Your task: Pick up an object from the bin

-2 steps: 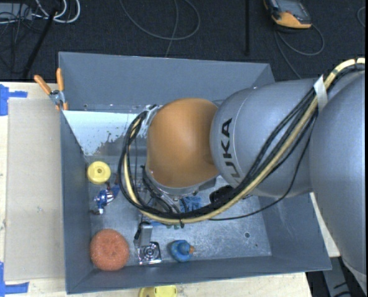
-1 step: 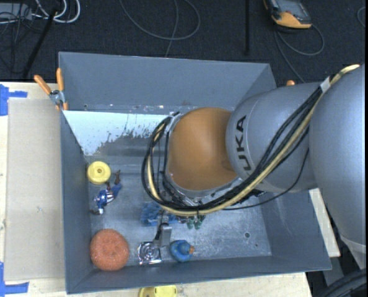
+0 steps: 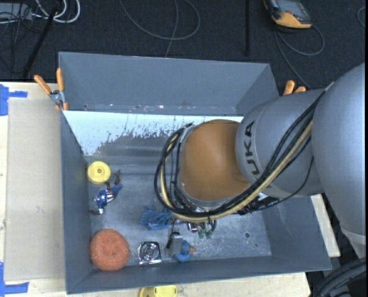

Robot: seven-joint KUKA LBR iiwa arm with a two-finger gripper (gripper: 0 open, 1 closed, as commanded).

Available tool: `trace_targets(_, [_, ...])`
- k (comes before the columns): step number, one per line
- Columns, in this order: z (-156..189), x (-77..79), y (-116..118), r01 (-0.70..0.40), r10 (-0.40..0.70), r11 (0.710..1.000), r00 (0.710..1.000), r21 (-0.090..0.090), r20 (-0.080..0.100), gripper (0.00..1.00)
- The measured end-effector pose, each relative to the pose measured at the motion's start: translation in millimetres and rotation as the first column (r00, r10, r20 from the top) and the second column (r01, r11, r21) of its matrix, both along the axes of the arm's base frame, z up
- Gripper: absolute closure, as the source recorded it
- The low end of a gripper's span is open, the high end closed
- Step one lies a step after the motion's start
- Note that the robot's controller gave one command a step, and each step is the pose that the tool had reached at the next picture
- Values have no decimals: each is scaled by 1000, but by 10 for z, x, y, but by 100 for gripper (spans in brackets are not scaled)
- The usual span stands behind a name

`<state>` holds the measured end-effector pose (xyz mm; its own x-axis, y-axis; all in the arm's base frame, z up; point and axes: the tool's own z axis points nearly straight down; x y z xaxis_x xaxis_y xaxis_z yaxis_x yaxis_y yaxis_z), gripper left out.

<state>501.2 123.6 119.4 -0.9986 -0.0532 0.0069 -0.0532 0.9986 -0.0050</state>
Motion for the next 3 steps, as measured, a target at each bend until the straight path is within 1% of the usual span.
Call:
trace_targets(1, [-451,221,-447,-9,8,1000,1000,7,10,100])
trace_targets(2, [-451,221,-447,-8,8,1000,1000,7,10,100])
trace_targets(3, [1180,73,-416,-52,51,999,999,6,11,100])
